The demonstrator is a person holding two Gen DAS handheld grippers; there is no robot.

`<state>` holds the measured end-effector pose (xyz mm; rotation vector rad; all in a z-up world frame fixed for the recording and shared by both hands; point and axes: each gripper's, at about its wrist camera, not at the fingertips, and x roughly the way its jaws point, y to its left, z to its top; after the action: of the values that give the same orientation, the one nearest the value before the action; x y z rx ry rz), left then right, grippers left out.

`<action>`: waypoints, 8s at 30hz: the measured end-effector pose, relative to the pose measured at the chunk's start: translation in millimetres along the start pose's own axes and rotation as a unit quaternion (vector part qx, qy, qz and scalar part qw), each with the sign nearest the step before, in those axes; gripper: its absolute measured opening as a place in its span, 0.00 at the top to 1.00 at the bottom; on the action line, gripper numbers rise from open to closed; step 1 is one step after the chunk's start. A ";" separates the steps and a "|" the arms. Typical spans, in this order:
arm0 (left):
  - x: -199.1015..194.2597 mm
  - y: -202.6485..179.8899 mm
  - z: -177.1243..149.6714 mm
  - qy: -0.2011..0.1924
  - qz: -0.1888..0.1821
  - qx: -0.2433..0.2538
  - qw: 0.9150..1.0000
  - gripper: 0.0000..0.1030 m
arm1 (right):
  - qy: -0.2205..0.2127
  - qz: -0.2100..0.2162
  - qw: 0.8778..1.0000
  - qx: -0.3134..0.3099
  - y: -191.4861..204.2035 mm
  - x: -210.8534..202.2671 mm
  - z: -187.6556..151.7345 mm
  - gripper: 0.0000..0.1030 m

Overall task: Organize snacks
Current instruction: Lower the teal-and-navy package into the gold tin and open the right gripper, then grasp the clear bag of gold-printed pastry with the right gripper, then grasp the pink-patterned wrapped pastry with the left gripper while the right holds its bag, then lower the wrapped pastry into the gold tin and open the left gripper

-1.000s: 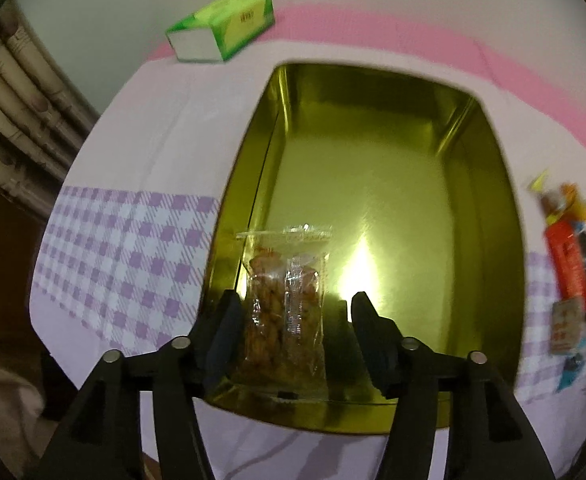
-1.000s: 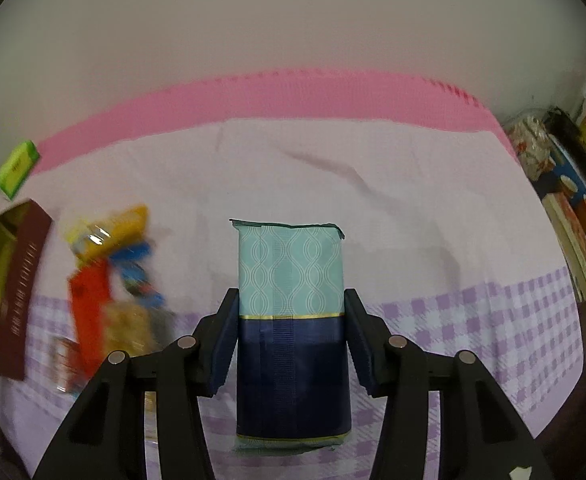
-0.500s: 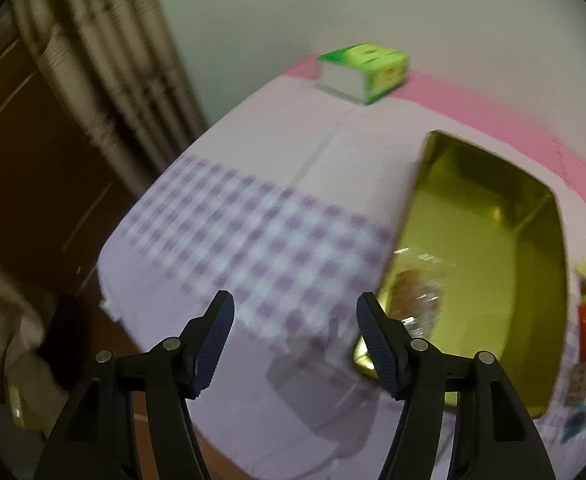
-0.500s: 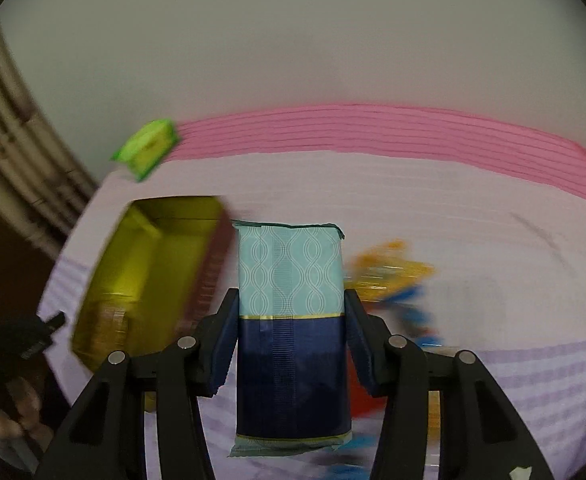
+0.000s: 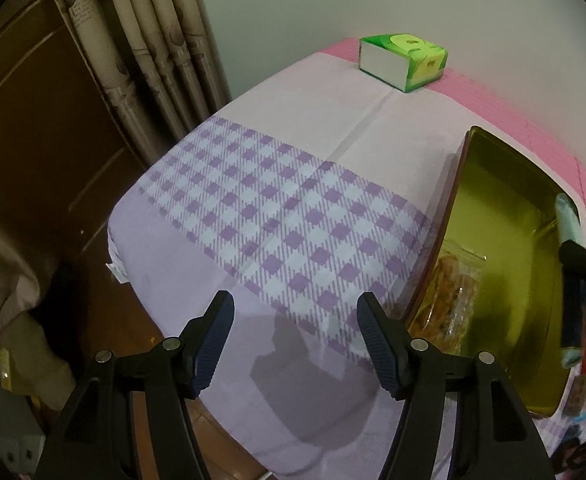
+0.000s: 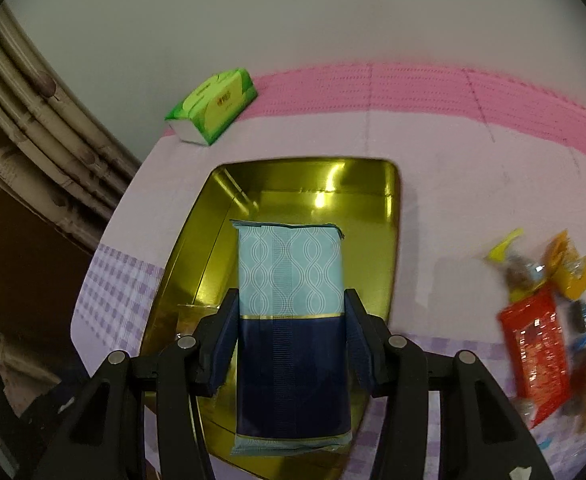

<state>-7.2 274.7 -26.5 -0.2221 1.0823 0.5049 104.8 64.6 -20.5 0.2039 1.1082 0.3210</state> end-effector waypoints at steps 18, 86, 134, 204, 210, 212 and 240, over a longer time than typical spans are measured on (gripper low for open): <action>5.6 -1.2 -3.4 0.013 0.008 0.002 1.000 0.37 | 0.024 -0.056 0.998 -0.025 11.7 26.7 -18.9 0.55; -13.9 -38.4 -12.8 -0.026 -0.005 0.098 0.995 0.31 | 0.017 -0.197 0.980 -0.014 -172.6 -80.4 -60.9 0.37; -63.3 -295.2 -109.8 0.077 -0.188 0.314 0.927 0.41 | -0.004 -0.161 0.983 0.088 -261.8 -98.9 -99.9 0.66; 10.7 -170.4 -34.2 0.107 -0.061 0.239 0.963 0.77 | 0.013 -0.179 0.981 0.071 -248.5 -84.7 -100.9 0.65; 14.1 -168.8 -42.4 0.108 -0.053 0.246 0.962 0.76 | 0.014 -0.181 0.981 0.070 -247.9 -84.1 -100.4 0.65; 17.2 -168.2 -42.0 0.109 -0.053 0.248 0.961 0.76 | 0.015 -0.183 0.981 0.069 -248.1 -83.8 -100.9 0.65; -23.8 -137.2 -35.2 0.014 -0.096 0.201 0.975 0.44 | 0.023 -0.207 0.976 0.068 -242.5 -80.1 -97.8 0.66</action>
<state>24.4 134.6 -31.2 0.0253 1.1524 0.1034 20.9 -190.3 -72.9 0.0832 1.1889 -0.1236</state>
